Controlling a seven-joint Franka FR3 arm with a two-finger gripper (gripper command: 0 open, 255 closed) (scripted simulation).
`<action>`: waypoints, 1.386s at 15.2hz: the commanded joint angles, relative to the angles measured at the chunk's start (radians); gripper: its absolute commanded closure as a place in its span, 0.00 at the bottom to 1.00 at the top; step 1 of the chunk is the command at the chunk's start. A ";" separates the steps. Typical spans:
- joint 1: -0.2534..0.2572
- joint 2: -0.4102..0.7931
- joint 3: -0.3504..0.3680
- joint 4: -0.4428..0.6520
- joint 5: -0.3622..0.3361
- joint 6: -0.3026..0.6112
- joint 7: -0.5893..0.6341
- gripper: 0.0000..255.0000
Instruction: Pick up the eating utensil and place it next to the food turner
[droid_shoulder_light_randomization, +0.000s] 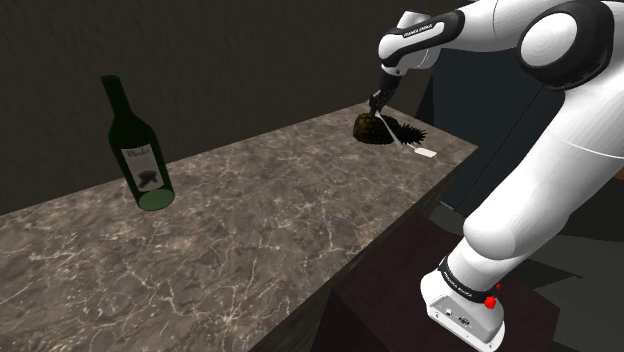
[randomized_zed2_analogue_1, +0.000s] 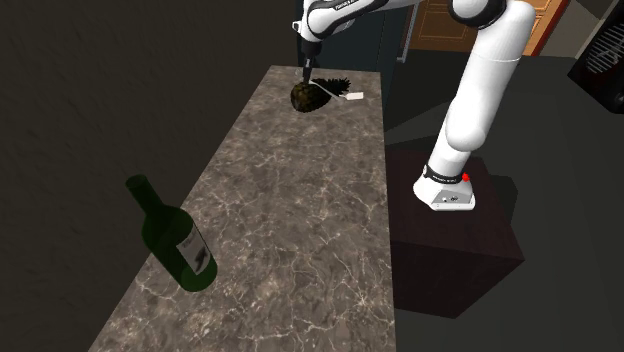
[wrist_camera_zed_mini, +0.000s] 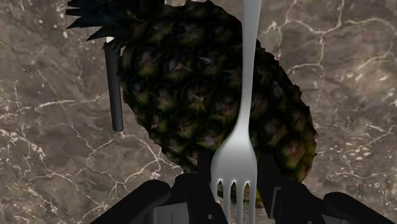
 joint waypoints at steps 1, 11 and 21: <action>0.000 0.000 0.000 -0.001 0.000 -0.001 0.000 1.00; 0.000 -0.014 0.000 0.036 -0.005 -0.052 0.004 1.00; 0.001 -0.037 0.000 0.144 -0.012 -0.182 0.012 1.00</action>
